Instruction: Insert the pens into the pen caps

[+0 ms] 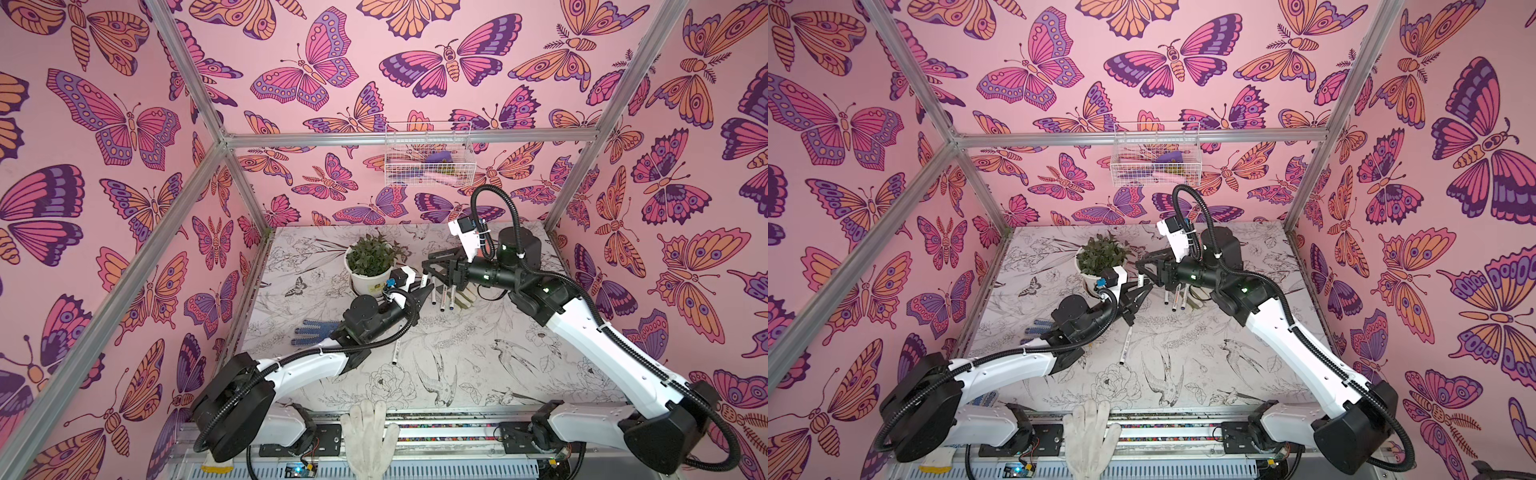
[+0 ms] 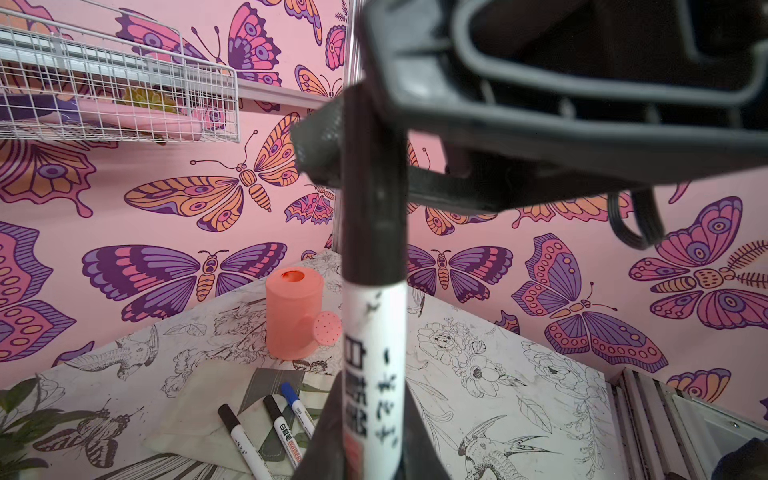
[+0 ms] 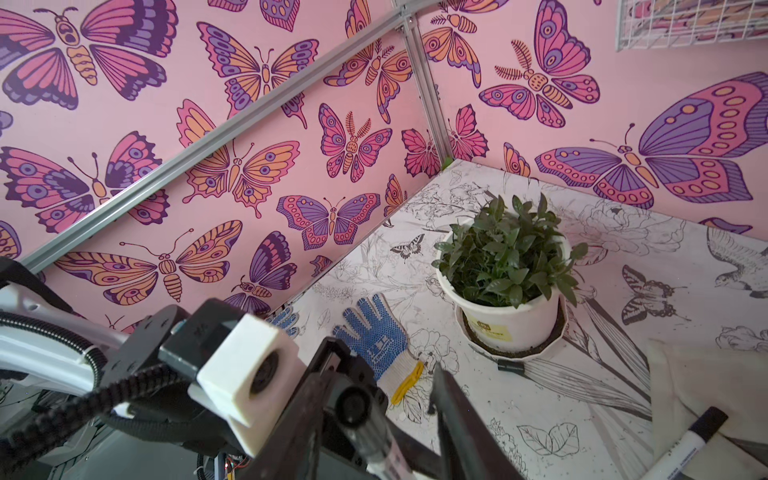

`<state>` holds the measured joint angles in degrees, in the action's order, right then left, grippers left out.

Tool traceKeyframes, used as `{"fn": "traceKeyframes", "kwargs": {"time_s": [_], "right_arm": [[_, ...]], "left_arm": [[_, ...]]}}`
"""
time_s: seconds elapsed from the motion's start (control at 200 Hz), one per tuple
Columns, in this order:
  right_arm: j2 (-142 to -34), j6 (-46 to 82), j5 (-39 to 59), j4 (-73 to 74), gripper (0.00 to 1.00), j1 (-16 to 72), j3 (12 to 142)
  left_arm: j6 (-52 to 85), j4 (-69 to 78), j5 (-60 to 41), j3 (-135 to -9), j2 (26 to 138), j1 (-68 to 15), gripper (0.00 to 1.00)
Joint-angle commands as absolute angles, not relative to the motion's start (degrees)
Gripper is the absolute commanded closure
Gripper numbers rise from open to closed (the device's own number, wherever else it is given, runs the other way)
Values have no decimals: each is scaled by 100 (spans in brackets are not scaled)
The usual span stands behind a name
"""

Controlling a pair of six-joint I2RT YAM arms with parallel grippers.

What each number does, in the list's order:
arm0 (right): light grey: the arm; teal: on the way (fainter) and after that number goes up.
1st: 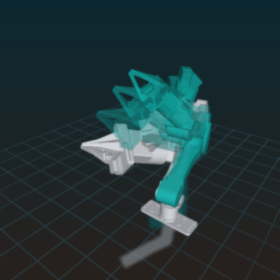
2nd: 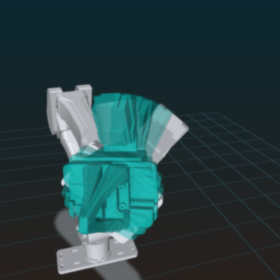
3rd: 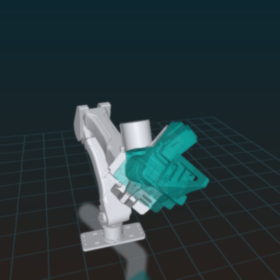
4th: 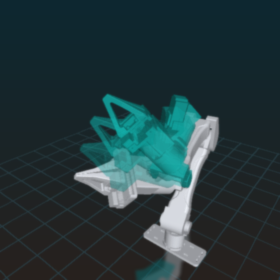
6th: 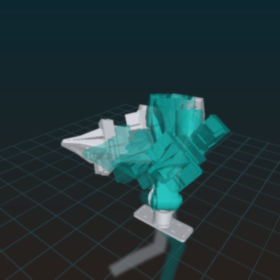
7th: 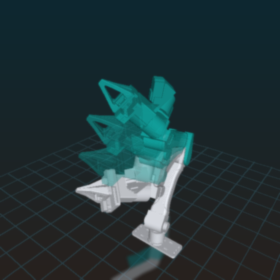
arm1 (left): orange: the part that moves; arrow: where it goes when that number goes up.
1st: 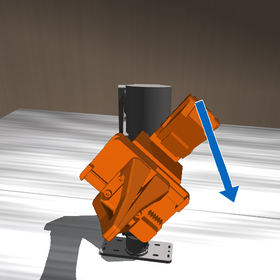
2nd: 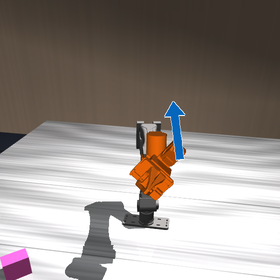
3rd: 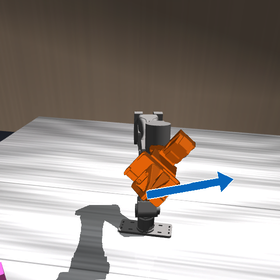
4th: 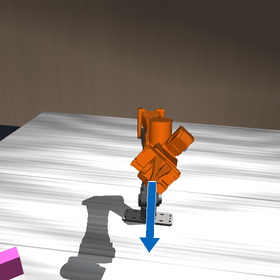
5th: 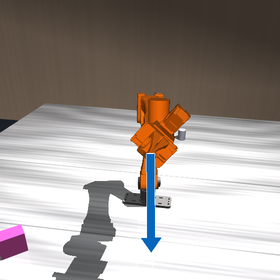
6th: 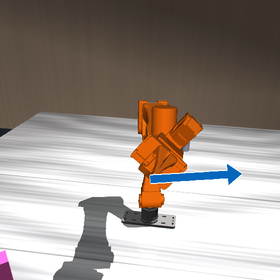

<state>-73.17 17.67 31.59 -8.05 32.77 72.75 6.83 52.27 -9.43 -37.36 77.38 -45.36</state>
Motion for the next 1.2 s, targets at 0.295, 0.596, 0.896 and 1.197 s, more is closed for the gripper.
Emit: {"fn": "traceKeyframes", "kwargs": {"time_s": [0.295,0.596,0.896,1.197], "right_arm": [[-7595,1996,3389,-764,85,3340,7336],[-7996,2374,3653,-1382,100,3306,7081],[-8865,2074,4311,-2821,100,3313,7325],[-9346,1547,3859,-3843,100,3442,7339]], "left_arm": [[599,5430,-894,-3769,7787,-4571,100],[475,5753,-815,-4284,7751,-4537,100],[400,6309,-712,-5086,7890,-4167,100],[485,6665,-806,-5772,8024,-3709,100]]}}
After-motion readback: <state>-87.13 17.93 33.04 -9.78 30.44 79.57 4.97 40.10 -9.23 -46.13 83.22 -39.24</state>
